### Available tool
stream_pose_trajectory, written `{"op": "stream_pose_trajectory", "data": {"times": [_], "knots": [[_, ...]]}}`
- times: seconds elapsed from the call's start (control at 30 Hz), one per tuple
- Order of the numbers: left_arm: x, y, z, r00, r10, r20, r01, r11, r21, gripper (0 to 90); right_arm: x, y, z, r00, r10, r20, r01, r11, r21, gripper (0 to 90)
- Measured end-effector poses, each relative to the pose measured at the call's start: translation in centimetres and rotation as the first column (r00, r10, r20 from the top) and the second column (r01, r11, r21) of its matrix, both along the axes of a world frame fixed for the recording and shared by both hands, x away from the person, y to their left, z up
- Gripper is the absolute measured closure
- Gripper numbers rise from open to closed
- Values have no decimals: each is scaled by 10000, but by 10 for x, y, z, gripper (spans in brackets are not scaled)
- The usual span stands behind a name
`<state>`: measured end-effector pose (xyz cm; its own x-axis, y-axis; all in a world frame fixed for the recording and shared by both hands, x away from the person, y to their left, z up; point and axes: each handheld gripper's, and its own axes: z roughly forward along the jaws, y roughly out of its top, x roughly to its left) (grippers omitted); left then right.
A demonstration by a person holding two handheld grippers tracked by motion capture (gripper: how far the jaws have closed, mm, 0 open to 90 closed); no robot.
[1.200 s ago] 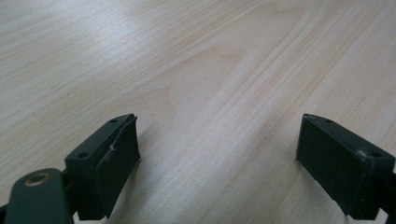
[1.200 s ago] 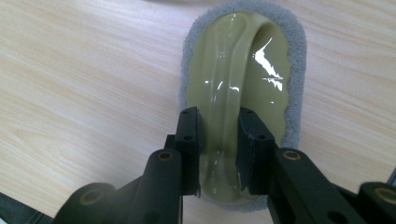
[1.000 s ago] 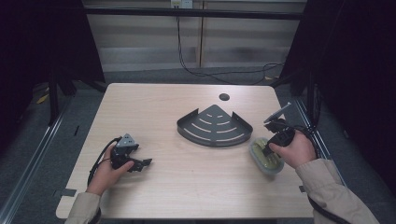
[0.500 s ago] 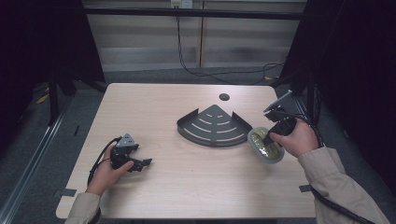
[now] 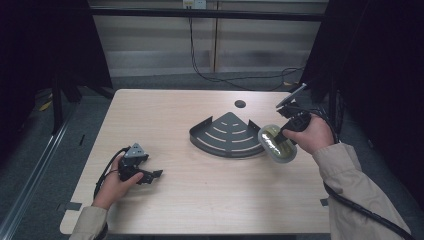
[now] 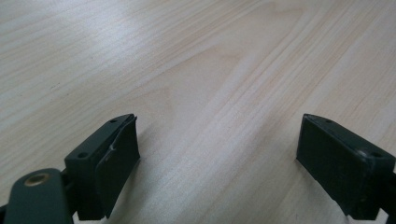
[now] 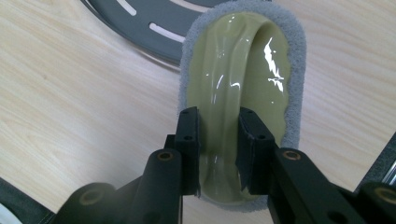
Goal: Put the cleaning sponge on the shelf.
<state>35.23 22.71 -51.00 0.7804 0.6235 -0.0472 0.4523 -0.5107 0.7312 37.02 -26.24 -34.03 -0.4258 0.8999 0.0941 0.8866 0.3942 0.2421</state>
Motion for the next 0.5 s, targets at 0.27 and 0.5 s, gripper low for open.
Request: {"op": "stream_pose_trajectory", "data": {"times": [0.27, 0.5], "knots": [[0, 0, 0, 10000, -53, -44, 53, 10000, -1, 121, 17, 10, 2, 9994, 284, 191, -283, 9996, -32, 724], [0, 0, 0, 10000, -41, -3, 41, 10000, 73, 119, 27, 17, 4, 9988, 432, 226, -431, 9990, -75, 723]]}}
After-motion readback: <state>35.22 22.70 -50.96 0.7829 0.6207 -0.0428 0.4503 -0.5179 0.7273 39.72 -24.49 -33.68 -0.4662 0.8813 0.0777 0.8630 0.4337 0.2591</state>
